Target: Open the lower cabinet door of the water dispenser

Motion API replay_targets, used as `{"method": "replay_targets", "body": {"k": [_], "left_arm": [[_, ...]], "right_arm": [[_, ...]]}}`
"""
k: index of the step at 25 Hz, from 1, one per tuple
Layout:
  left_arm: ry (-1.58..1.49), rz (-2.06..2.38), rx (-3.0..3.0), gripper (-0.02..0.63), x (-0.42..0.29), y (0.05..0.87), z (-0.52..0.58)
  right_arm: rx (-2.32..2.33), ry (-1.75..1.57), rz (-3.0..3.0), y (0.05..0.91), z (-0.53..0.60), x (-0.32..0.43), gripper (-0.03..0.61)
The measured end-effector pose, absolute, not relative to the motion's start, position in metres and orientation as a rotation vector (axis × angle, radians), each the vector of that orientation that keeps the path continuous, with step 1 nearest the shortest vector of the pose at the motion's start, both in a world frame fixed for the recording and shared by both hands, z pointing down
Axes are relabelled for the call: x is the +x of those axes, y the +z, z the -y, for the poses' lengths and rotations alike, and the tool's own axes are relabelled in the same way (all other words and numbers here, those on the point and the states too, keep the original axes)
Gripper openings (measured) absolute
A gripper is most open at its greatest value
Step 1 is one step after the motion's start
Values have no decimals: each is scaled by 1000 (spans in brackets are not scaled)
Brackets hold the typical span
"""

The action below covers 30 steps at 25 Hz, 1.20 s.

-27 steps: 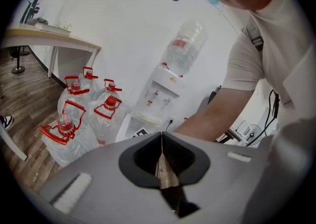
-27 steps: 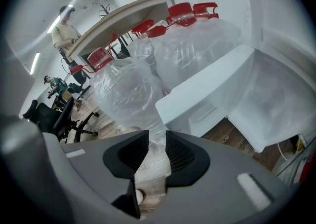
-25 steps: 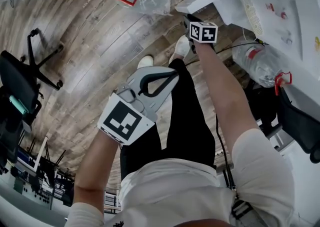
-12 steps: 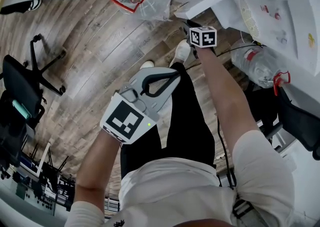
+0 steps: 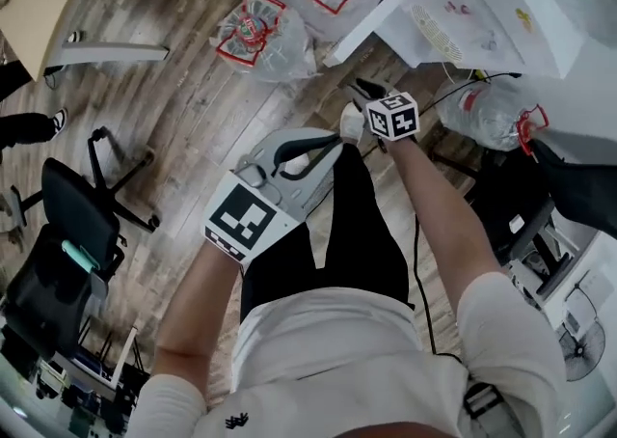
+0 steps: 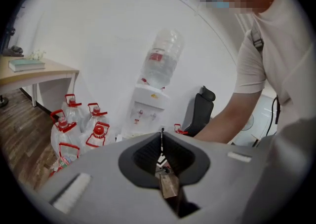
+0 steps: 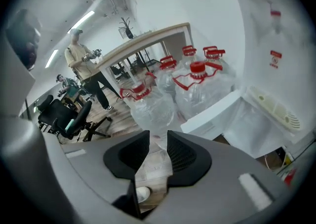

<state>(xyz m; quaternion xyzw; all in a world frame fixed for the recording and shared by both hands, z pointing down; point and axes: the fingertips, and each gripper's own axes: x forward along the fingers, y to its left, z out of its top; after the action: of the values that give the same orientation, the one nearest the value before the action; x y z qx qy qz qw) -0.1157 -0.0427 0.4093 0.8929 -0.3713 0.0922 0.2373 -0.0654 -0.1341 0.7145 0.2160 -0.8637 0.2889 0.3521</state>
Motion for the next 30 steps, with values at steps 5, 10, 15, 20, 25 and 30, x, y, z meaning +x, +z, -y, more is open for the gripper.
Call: {"method": "replay_targets", "body": {"k": [5,10,15,20,25,30], "left_arm": [[274,940,2532,58,-108,367,22],[329,895,2566,57,-105,334,-18],[373,793,2604,57,-96,314,-52],[410,710,2605,57,-75,302,-89],[436,728,2633,57,-53,287,-108],[469,732,2633,57,-14,284,-139]], "right_arm": [[595,704,2350,613,91,-43,98],[704,666,2433,503,32,0,97],[879,619,2501,404,-14,44,95],[984,593,2525,337,-76,84,95],[1009,501,2552,300,-119,111,95],[997,456,2582,282,-167,144,94]]}}
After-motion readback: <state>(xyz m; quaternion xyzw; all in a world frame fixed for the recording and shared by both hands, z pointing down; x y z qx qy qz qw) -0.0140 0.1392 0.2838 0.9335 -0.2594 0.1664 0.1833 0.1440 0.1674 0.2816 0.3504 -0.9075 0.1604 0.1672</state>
